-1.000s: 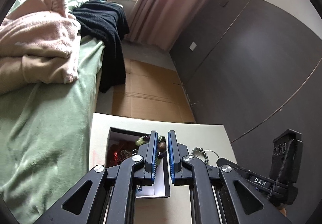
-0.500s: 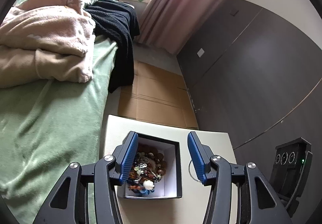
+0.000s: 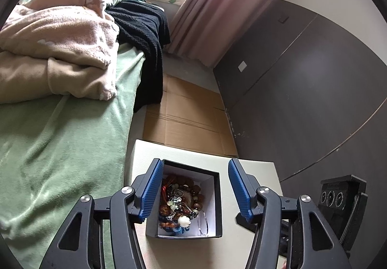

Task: Organize jewelry
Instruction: 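Lower the silver ring into the black box and open the right tool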

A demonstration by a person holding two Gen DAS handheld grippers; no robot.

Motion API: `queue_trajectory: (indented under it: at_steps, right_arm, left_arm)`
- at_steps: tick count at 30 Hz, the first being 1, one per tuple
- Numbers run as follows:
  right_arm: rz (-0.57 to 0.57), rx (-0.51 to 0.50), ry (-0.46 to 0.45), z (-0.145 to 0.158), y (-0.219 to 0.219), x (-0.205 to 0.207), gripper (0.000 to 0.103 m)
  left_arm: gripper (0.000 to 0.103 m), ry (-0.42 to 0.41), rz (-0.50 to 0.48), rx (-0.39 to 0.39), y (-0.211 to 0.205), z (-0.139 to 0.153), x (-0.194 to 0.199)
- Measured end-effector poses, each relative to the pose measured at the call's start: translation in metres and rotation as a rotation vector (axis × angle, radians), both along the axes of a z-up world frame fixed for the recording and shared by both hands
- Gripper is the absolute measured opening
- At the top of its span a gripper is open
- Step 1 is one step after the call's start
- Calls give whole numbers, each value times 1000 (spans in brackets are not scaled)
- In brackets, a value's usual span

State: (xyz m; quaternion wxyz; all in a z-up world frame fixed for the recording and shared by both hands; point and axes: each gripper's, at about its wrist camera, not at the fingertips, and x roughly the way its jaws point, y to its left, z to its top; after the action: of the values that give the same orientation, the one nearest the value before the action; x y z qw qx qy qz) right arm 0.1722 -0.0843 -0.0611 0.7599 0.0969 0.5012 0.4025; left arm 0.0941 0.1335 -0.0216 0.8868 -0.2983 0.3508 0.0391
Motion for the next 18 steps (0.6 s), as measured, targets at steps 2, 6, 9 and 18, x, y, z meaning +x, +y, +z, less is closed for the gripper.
queue_trajectory:
  at_steps: [2, 6, 9, 18]
  right_arm:
    - [-18, 15, 8, 3, -9, 4, 36]
    - [-81, 7, 4, 7, -34, 12, 55]
    - [-126, 7, 10, 10, -53, 19, 59]
    - [-243, -41, 44, 7, -101, 40, 82]
  left_arm:
    - [58, 1, -6, 4, -3, 0, 1]
    - [62, 6, -38, 18, -16, -1, 7]
    - [66, 5, -67, 30, -30, -1, 12]
    - [66, 26, -147, 68, -73, -8, 32]
